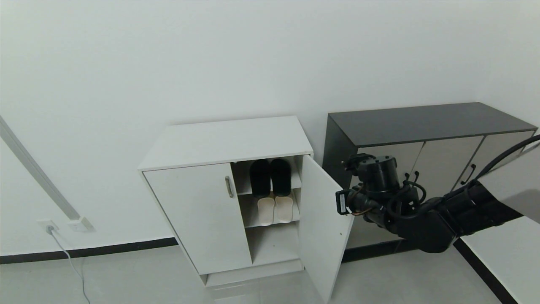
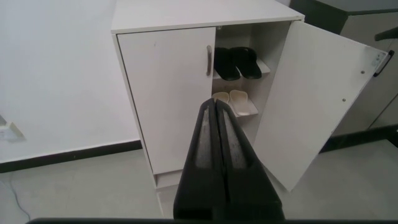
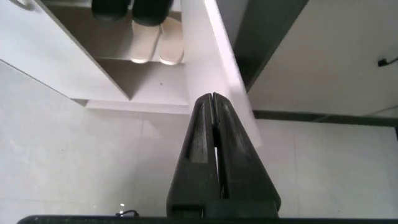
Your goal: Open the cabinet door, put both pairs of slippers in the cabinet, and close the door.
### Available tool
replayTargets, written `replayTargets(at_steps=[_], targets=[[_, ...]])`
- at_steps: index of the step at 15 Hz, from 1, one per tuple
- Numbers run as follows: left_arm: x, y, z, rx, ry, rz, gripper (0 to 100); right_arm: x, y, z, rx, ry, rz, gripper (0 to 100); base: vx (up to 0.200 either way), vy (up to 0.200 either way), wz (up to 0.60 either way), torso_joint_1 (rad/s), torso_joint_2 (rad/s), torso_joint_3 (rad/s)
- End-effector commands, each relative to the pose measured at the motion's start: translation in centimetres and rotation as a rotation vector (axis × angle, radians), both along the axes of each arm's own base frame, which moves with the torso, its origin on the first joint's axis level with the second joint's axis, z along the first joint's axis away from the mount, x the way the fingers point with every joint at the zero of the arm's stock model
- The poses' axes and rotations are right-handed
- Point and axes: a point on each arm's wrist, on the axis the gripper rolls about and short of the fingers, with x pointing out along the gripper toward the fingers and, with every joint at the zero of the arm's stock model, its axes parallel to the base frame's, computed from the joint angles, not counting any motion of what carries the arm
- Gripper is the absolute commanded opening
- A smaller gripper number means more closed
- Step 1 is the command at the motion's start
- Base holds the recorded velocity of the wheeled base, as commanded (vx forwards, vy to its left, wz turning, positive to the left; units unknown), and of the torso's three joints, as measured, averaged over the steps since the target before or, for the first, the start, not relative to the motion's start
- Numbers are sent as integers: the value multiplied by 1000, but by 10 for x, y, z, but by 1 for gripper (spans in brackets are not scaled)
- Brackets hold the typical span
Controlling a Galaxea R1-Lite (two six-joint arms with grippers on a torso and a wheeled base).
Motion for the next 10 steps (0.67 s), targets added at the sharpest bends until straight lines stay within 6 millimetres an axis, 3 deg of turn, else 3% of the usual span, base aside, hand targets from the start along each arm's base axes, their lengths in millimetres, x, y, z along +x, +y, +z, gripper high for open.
replayTargets(at_steps=[1, 5, 10], targets=[[0, 0, 0, 0, 0, 0, 0, -1, -5, 8, 11, -17, -8, 0, 0, 0, 0, 0, 0, 0], [0, 0, 0, 0, 0, 0, 0, -5, -9, -4, 10, 18, 18, 0, 0, 0, 0, 0, 0, 0], [0, 0, 0, 0, 0, 0, 0, 9, -7, -27, 16, 23, 18, 0, 0, 0, 0, 0, 0, 0]])
